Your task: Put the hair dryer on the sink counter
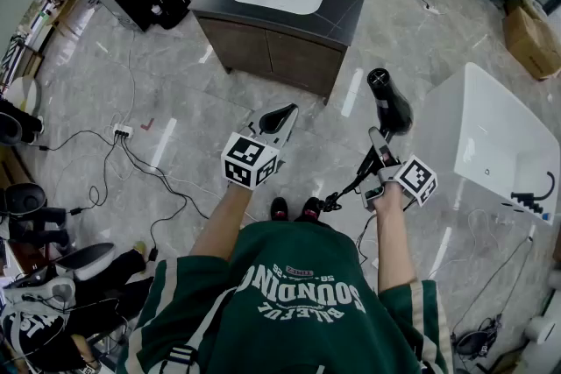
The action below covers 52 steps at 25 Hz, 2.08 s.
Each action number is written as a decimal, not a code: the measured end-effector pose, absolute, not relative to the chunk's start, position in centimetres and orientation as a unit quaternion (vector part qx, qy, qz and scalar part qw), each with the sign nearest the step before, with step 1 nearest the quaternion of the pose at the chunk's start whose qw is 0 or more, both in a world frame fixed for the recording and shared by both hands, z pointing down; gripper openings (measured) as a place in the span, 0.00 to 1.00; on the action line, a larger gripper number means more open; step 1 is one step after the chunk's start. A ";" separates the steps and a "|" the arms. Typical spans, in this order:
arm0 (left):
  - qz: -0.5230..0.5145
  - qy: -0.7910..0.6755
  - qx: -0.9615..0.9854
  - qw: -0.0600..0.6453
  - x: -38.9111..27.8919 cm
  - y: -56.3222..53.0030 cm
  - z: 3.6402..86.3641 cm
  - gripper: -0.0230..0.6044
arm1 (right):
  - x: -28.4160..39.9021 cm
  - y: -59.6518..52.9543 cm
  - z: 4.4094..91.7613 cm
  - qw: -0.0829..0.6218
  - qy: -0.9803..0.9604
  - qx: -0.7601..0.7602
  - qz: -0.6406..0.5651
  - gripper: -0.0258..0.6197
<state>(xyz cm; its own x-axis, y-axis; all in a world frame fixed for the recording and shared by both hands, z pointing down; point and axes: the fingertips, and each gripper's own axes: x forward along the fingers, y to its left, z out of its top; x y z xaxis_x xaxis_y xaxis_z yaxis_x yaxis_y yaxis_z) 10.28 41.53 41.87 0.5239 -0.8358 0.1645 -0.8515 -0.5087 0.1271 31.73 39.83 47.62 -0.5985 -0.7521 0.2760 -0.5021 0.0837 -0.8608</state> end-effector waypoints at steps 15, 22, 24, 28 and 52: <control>0.032 -0.482 0.869 0.103 10.0 40.8 41.2 0.06 | 29.8 39.3 46.0 0.124 0.741 -0.408 -0.519 0.36; 0.037 -0.476 0.873 0.100 13.2 40.7 41.0 0.06 | 32.0 39.5 45.7 0.121 0.743 -0.402 -0.522 0.36; 0.042 -0.480 0.871 0.100 13.6 40.5 41.1 0.06 | 32.3 39.4 45.6 0.120 0.744 -0.399 -0.523 0.36; 0.060 -0.495 0.862 0.096 14.1 40.3 42.4 0.05 | 32.8 39.4 46.4 0.116 0.749 -0.394 -0.521 0.36; 0.076 -0.482 0.867 0.100 12.0 32.3 43.7 0.06 | 27.7 33.0 47.2 0.094 0.764 -0.380 -0.513 0.36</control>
<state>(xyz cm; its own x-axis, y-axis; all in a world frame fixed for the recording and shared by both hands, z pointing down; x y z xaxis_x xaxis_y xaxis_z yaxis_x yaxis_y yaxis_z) 12.02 32.27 43.71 0.5234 -0.8208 0.2289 -0.8513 -0.5152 0.0993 27.68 33.01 47.17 -0.6942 -0.6765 0.2459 -0.4832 0.1848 -0.8558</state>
